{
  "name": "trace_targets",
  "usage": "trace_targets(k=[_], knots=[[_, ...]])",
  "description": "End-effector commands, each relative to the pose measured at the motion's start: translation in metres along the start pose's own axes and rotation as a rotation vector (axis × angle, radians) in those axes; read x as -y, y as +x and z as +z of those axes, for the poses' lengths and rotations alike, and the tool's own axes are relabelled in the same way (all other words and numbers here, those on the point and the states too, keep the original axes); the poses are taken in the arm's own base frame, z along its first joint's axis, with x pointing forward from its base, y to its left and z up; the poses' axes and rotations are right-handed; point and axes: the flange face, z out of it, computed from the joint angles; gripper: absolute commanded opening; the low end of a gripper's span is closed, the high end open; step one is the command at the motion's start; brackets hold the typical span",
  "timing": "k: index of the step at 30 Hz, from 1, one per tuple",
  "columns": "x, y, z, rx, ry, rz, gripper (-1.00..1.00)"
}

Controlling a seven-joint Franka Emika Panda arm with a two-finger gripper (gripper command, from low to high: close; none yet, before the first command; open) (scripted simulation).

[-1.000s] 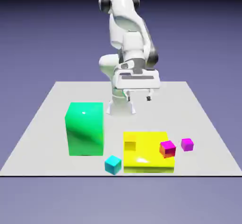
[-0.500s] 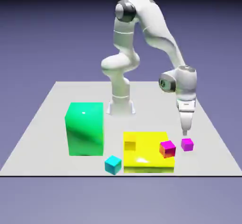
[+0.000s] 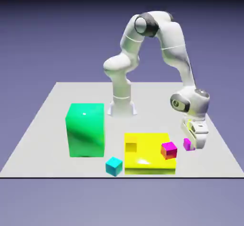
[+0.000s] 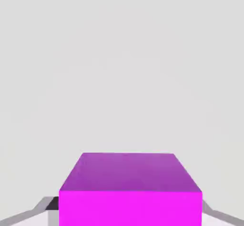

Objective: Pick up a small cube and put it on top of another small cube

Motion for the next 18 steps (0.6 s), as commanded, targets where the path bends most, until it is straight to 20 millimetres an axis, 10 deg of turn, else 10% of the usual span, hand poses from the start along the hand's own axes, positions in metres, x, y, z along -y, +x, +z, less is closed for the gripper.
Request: trace_targets(k=[1,9,14,15,18], knots=[[0.000,-0.001,-0.014,-0.001,0.000,0.000,-1.00],[-0.190,-0.034,-0.130,0.006,0.007,0.131,-1.00],[-0.188,-0.033,-0.060,0.006,0.007,0.131,-1.00],[-0.188,-0.033,-0.060,0.006,0.007,0.131,1.00],[-0.189,-0.032,-0.096,0.006,0.008,0.130,1.00]])
